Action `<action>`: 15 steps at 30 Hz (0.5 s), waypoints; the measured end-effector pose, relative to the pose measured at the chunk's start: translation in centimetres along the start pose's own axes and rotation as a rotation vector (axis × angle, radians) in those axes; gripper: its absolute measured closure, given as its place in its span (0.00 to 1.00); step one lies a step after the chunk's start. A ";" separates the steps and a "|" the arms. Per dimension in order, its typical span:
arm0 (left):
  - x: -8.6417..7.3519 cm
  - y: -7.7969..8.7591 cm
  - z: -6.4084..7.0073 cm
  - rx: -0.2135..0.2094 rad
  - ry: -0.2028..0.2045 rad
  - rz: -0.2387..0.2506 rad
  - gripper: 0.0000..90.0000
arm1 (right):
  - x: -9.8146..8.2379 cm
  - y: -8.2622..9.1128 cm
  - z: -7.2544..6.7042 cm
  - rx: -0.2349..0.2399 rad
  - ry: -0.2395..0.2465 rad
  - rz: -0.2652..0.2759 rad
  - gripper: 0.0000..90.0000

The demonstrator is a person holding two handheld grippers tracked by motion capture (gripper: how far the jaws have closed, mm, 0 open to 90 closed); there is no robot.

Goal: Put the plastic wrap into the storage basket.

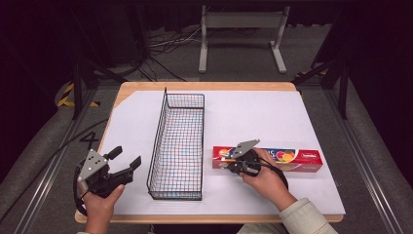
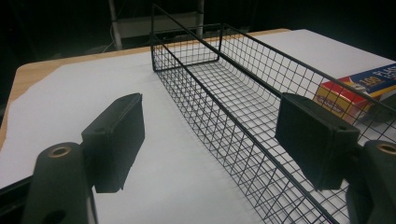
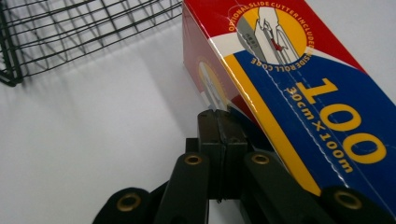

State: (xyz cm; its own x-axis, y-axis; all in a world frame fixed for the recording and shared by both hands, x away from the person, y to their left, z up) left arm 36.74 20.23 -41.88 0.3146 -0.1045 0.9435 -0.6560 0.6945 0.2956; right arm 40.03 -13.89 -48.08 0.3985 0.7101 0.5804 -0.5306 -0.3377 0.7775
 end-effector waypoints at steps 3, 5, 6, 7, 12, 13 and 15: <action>0.0 0.0 0.0 -0.001 0.000 0.001 0.27 | 0.3 -0.3 0.7 -0.019 -0.030 -0.005 1.00; 0.0 0.0 0.0 -0.002 0.000 0.001 0.27 | 0.4 -0.5 1.1 -0.028 -0.046 -0.013 1.00; 0.0 0.0 0.0 -0.002 0.000 0.001 0.27 | 0.5 -0.6 1.3 -0.034 -0.055 -0.015 1.00; 0.0 0.0 0.0 -0.003 0.000 0.000 0.27 | 0.6 -0.6 1.5 -0.039 -0.060 -0.017 1.00; 0.0 0.0 0.0 -0.004 0.000 -0.002 0.27 | 0.9 -1.1 2.4 -0.071 -0.107 -0.037 1.00; 0.0 0.0 0.1 -0.005 0.000 0.000 0.27 | 1.0 -1.2 2.5 -0.078 -0.116 -0.042 1.00; 0.0 0.0 0.0 -0.004 0.000 0.000 0.27 | 1.2 -1.5 3.0 -0.101 -0.128 -0.049 1.00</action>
Point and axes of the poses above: each handheld gripper's, and its own axes: y roughly backward along the jaws, x roughly out of its top, z roughly to its right, the point moved 8 cm from there along -y, roughly forward along the jaws, and after that the axes turned 14 degrees about -x, right-handed, at the moved point
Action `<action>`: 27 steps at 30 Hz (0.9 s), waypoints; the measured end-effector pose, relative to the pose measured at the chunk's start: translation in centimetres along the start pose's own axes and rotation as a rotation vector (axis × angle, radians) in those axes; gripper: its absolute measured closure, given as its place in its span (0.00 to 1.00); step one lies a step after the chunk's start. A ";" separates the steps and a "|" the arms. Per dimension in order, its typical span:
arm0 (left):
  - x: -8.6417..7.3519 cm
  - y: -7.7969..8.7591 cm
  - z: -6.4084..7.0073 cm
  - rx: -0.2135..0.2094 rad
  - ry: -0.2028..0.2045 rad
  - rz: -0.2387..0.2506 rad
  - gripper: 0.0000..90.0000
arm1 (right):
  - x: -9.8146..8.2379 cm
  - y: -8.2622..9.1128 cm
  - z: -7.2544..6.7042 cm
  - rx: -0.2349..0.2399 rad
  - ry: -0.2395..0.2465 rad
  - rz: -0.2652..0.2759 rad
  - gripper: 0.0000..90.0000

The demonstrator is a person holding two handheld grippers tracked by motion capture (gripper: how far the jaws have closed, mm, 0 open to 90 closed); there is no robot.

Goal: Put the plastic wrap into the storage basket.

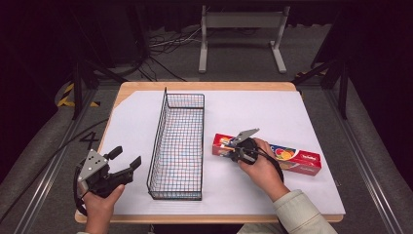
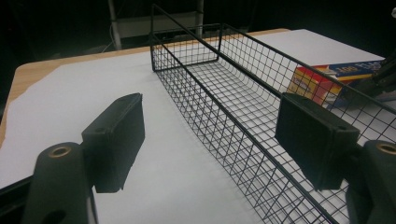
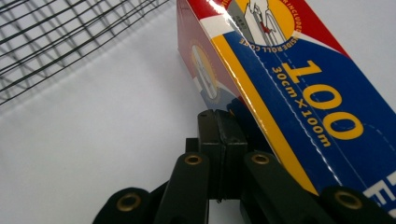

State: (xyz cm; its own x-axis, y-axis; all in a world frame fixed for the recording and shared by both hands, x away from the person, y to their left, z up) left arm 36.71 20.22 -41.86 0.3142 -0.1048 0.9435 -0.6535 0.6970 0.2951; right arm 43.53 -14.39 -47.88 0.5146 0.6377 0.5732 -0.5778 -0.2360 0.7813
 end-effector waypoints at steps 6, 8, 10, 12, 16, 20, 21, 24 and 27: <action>0.0 0.0 -0.1 0.000 0.000 0.000 0.27 | 0.5 -0.6 1.1 -0.051 -0.039 -0.020 1.00; -0.1 -0.1 0.0 -0.003 0.002 -0.002 0.27 | 0.7 -0.8 1.5 -0.069 -0.043 -0.024 1.00; -0.1 -0.1 0.0 -0.005 0.002 -0.005 0.27 | 0.7 -0.9 1.7 -0.074 -0.051 -0.029 1.00; -0.1 -0.2 0.1 -0.006 0.001 -0.006 0.27 | 0.9 -1.1 2.1 -0.083 -0.060 -0.032 1.00; -0.2 -0.3 0.1 -0.008 0.000 -0.009 0.27 | 1.0 -1.5 3.0 -0.113 -0.059 -0.037 1.00; -0.3 -0.4 0.1 -0.016 0.003 -0.015 0.27 | 1.0 -1.7 3.4 -0.135 -0.055 -0.046 1.00; -0.3 -0.4 0.1 -0.017 0.003 -0.015 0.27 | 1.0 -1.8 3.5 -0.128 -0.065 -0.049 1.00; -0.3 -0.4 0.1 -0.015 0.004 -0.015 0.27 | 0.8 -1.8 3.4 -0.118 -0.062 -0.050 1.00; -0.3 -0.4 0.0 -0.014 0.006 -0.014 0.27 | 0.8 -1.4 3.1 -0.078 -0.067 -0.036 1.00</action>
Point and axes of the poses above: each handheld gripper's, and its own axes: y roughly backward along the jaws, x roughly out of its top, z roughly to its right, the point moved 8 cm from there along -y, roughly forward along the jaws, and after that the axes turned 14 degrees about -x, right-handed, at the moved point
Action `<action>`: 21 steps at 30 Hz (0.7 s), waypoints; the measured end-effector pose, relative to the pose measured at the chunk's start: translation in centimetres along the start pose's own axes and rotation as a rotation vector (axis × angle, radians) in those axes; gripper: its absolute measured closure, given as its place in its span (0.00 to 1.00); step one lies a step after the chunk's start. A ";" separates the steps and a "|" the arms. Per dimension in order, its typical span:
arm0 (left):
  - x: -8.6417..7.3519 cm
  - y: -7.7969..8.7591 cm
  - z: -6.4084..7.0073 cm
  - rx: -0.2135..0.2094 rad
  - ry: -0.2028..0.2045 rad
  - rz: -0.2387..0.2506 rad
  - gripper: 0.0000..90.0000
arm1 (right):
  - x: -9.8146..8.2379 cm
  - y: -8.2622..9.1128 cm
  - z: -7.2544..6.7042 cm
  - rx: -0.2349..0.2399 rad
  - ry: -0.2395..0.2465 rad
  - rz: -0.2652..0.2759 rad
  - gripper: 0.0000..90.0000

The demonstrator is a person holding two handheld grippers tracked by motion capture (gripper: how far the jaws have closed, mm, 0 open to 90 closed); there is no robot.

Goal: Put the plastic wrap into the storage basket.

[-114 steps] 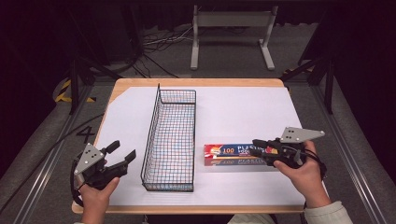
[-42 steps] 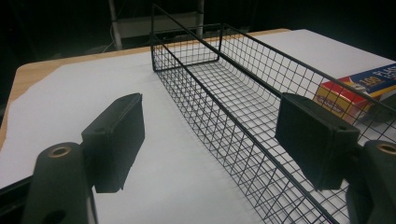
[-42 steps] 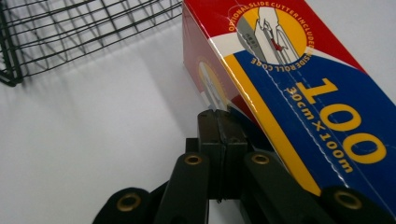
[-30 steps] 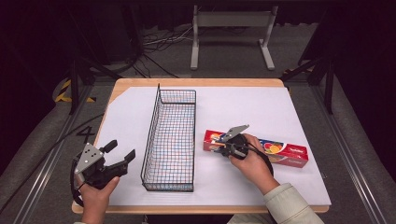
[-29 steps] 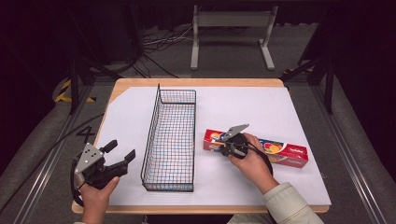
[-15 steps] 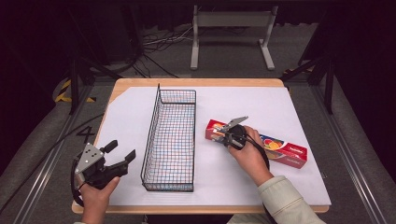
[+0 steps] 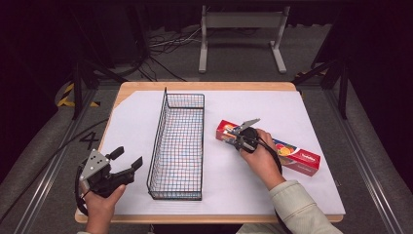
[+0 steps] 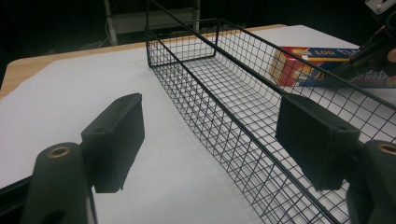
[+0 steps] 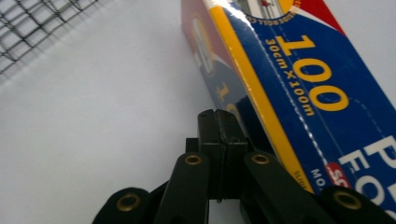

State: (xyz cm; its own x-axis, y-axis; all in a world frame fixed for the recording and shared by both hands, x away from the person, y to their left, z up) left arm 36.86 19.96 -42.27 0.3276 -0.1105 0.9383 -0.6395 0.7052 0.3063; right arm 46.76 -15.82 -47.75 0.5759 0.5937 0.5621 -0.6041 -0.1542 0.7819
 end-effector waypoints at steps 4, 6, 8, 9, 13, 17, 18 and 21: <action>0.0 0.0 0.0 0.001 0.002 0.001 0.27 | -0.1 1.5 0.2 0.043 -0.002 0.030 1.00; 0.0 0.0 0.0 0.001 0.002 0.001 0.27 | -0.2 1.9 0.4 0.048 -0.003 0.037 1.00; 0.0 0.0 0.0 0.001 0.001 0.000 0.27 | -0.2 2.9 1.0 0.058 -0.013 0.052 1.00; 0.0 0.0 0.0 0.001 0.000 0.000 0.27 | -0.3 3.4 1.3 0.058 -0.015 0.057 1.00; 0.1 0.1 0.0 0.002 0.000 0.000 0.27 | -0.6 5.0 2.6 0.058 -0.033 0.068 1.00; 0.0 0.1 0.0 0.003 0.000 -0.001 0.27 | -1.3 6.7 4.6 0.044 -0.058 0.076 1.00; 0.0 0.1 0.0 0.003 0.000 -0.001 0.27 | -1.6 7.0 5.0 0.040 -0.064 0.075 1.00; 0.0 0.1 0.0 0.005 -0.002 -0.002 0.27 | -2.2 7.5 6.3 0.022 -0.089 0.072 1.00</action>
Point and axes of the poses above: each handheld gripper's, and its own axes: y roughly backward along the jaws, x roughly out of its top, z roughly to its right, the point moved 8 cm from there along -y, roughly forward along the jaws, and after that the axes turned 14 degrees about -x, right-handed, at the moved point
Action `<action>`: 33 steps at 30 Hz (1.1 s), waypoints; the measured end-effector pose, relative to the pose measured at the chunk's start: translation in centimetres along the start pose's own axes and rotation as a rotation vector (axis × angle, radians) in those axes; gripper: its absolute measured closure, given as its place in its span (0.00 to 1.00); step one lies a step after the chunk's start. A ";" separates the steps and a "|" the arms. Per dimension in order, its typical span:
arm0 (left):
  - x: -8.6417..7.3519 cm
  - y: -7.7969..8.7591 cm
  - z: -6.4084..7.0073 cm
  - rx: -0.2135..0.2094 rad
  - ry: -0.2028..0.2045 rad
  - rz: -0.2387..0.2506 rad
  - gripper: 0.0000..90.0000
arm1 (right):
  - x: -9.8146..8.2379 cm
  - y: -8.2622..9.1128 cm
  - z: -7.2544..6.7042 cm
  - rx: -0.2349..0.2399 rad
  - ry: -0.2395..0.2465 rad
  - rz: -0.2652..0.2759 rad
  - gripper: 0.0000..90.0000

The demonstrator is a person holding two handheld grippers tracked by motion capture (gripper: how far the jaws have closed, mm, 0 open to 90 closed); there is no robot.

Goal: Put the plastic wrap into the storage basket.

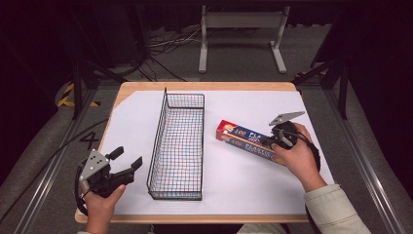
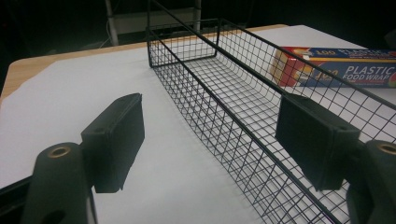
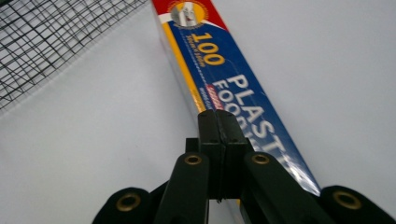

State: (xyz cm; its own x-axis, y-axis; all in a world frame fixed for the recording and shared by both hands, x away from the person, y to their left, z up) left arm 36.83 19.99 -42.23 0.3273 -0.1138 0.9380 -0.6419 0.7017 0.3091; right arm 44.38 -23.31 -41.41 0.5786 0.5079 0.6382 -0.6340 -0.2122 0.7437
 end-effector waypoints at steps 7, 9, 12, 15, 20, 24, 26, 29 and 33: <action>0.0 0.0 0.0 0.001 -0.001 0.001 0.27 | -1.1 0.7 2.5 -0.029 -0.046 -0.016 1.00; 0.0 0.0 0.0 0.001 0.000 0.001 0.27 | -1.5 0.8 3.3 -0.039 -0.060 -0.022 1.00; 0.0 0.0 -0.1 0.003 0.002 0.000 0.27 | -2.0 1.0 4.6 -0.061 -0.080 -0.032 1.00; -0.1 0.0 -0.1 0.003 0.002 -0.001 0.27 | -2.6 1.3 5.9 -0.081 -0.101 -0.042 1.00; 0.0 0.0 -0.1 0.004 0.004 -0.002 0.27 | -3.5 1.5 7.5 -0.103 -0.130 -0.052 1.00; 0.0 0.0 0.0 0.004 0.000 0.000 0.27 | -4.2 1.5 8.5 -0.116 -0.145 -0.063 1.00; 0.0 0.0 0.0 0.004 0.002 0.001 0.27 | -4.8 1.4 9.0 -0.124 -0.156 -0.076 1.00; 0.0 0.0 0.0 0.004 0.001 0.000 0.27 | -5.9 1.0 9.8 -0.132 -0.168 -0.098 1.00; -0.1 -0.1 0.0 0.002 -0.001 -0.005 0.27 | -6.9 0.4 10.0 -0.128 -0.186 -0.125 1.00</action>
State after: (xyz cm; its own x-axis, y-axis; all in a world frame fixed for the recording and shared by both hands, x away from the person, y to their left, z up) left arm 36.85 19.92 -42.31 0.3303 -0.1180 0.9365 -0.6412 0.7000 0.3143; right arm 45.27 -35.21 -43.52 0.7332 0.3589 0.5776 -0.6047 -0.0444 0.7952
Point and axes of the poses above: each handheld gripper's, and its own axes: y roughly backward along the jaws, x roughly out of its top, z roughly to its right, the point moved 8 cm from there along -y, roughly forward along the jaws, and after that the axes turned 14 degrees about -x, right-handed, at the moved point
